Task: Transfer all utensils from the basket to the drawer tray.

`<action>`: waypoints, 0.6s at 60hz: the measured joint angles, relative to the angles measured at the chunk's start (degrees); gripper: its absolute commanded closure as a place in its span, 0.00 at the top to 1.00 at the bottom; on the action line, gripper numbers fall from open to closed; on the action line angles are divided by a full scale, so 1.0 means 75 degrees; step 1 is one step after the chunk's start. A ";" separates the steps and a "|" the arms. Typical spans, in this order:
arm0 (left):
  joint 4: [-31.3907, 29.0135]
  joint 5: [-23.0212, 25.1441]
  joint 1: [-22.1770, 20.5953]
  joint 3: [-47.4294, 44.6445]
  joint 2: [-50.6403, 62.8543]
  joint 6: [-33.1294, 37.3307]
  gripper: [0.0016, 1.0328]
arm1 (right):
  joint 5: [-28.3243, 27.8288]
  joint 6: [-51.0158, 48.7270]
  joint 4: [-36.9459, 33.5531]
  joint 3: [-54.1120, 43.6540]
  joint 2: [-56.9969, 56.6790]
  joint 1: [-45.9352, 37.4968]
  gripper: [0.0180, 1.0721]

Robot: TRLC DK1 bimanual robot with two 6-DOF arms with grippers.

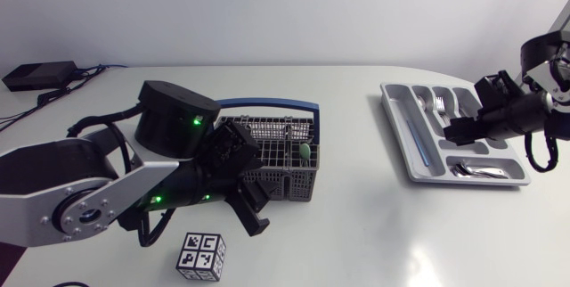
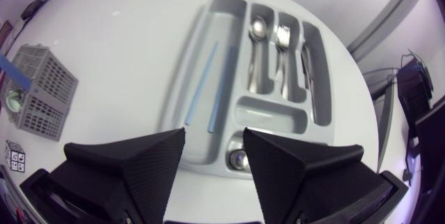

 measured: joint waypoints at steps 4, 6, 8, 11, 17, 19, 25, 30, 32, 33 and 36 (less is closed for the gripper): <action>0.0003 0.0000 -0.0006 0.0000 0.0000 0.0000 0.58 | -0.0341 0.0099 -0.0192 -0.0017 -0.0411 0.0431 0.64; 0.0003 -0.0003 -0.0017 0.0000 0.0000 0.0000 0.58 | -0.0472 0.0157 -0.0294 -0.0032 -0.0571 0.0641 0.64; 0.0006 0.0000 -0.0026 0.0000 0.0000 0.0000 0.58 | -0.0632 0.0227 -0.0367 -0.0047 -0.0699 0.0839 0.64; 0.0020 0.0000 -0.0026 0.0000 0.0003 0.0000 0.58 | -0.0839 0.0347 -0.0472 -0.0055 -0.0860 0.1116 0.64; 0.0029 0.0000 -0.0026 0.0000 0.0009 0.0000 0.58 | -0.1262 0.0621 -0.0682 -0.0058 -0.1119 0.1824 0.64; 0.0032 0.0000 -0.0026 0.0000 0.0015 0.0000 0.58 | -0.1390 0.0723 -0.0720 -0.0058 -0.1160 0.2037 0.64; 0.0079 0.0000 -0.0035 0.0000 0.0035 0.0000 0.58 | -0.1670 0.0959 -0.0752 -0.0058 -0.1192 0.2804 0.64; 0.0082 0.0000 -0.0035 0.0000 0.0058 0.0000 0.58 | -0.1708 0.1145 -0.0729 -0.0058 -0.1198 0.3471 0.63; 0.0079 0.0000 -0.0035 0.0000 0.0070 0.0000 0.58 | -0.1708 0.1207 -0.0688 -0.0058 -0.1201 0.3727 0.63; 0.0082 0.0000 -0.0035 0.0000 0.0073 0.0000 0.58 | -0.1705 0.1265 -0.0653 -0.0058 -0.1198 0.3905 0.63; 0.0082 0.0000 -0.0032 0.0000 0.0073 0.0000 0.58 | -0.1705 0.1358 -0.0597 -0.0058 -0.1198 0.4229 0.63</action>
